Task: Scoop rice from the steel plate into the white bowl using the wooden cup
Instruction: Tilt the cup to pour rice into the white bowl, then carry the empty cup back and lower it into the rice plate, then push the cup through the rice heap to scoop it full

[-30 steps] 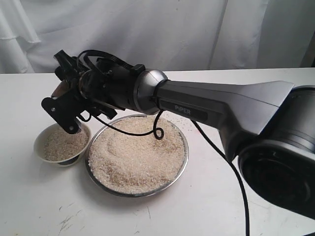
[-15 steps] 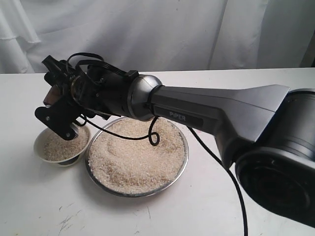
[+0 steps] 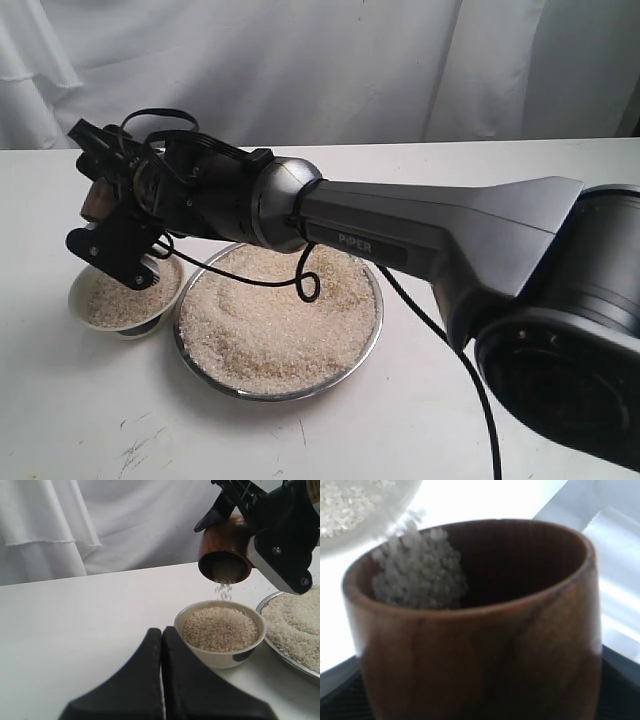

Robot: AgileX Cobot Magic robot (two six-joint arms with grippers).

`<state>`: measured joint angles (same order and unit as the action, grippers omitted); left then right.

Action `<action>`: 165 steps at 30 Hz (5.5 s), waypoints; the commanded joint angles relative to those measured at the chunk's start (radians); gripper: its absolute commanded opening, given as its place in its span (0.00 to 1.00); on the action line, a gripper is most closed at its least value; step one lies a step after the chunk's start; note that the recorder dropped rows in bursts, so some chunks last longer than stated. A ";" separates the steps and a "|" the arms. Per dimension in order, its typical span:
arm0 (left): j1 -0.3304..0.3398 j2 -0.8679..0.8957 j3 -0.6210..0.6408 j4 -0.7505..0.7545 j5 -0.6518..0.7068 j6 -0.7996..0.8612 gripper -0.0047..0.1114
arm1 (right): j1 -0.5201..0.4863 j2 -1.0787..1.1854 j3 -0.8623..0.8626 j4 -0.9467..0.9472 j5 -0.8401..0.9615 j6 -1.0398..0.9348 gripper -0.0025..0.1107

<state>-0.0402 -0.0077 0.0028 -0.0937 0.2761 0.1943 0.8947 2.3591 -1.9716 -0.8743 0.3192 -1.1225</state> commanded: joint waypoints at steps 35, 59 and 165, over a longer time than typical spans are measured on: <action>-0.007 0.008 -0.003 -0.001 -0.010 -0.003 0.04 | -0.003 -0.009 0.002 0.108 -0.002 0.586 0.02; -0.007 0.008 -0.003 -0.001 -0.010 -0.005 0.04 | -0.159 -0.227 0.131 0.243 0.507 0.093 0.02; -0.007 0.008 -0.003 -0.001 -0.010 -0.002 0.04 | -0.135 -0.117 0.492 -0.068 0.086 0.214 0.02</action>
<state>-0.0402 -0.0077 0.0028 -0.0937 0.2761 0.1943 0.7760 2.2485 -1.4864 -1.0013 0.4414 -0.9025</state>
